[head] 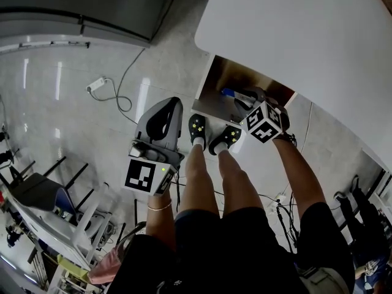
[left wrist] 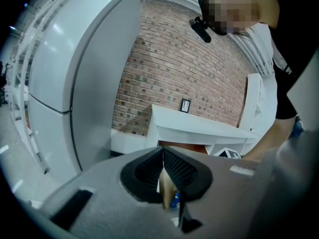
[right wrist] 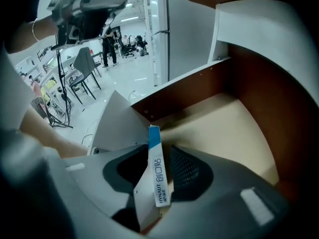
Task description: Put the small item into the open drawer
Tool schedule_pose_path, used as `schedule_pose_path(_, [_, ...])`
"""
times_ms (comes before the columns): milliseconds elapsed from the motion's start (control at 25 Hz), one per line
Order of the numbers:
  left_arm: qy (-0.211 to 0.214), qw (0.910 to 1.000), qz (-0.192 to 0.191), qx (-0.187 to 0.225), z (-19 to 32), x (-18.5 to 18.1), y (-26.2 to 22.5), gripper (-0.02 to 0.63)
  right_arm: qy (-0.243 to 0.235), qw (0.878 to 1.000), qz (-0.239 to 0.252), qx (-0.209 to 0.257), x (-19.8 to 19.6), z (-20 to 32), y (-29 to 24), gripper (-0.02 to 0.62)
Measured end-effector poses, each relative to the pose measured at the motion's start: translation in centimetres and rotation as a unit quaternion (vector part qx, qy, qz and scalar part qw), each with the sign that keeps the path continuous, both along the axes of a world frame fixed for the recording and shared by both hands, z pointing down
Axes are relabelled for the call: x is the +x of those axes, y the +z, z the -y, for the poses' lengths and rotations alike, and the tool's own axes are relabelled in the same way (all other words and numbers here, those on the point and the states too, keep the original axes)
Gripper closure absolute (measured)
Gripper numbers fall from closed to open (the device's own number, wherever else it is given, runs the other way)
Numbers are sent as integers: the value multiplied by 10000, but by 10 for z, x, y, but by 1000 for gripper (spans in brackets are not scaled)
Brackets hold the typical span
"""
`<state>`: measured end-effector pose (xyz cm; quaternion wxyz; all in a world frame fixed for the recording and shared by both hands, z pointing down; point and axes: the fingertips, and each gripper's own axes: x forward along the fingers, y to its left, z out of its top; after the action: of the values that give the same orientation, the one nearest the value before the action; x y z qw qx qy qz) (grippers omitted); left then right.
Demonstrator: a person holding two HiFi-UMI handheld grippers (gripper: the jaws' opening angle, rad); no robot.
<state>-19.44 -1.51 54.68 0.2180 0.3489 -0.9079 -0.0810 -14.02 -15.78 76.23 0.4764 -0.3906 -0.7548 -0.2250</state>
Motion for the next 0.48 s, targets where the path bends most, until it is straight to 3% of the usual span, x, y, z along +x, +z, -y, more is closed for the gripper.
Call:
schedule_pose_path(240, [155, 9998, 64, -67, 7, 3, -4, 609, 427, 9983, 296, -276, -3, 1, -25, 467])
schedule_pose_path(480, [248, 9996, 75, -117, 13, 6, -10, 614, 1315, 9858, 839, -620, -6, 13, -65, 582])
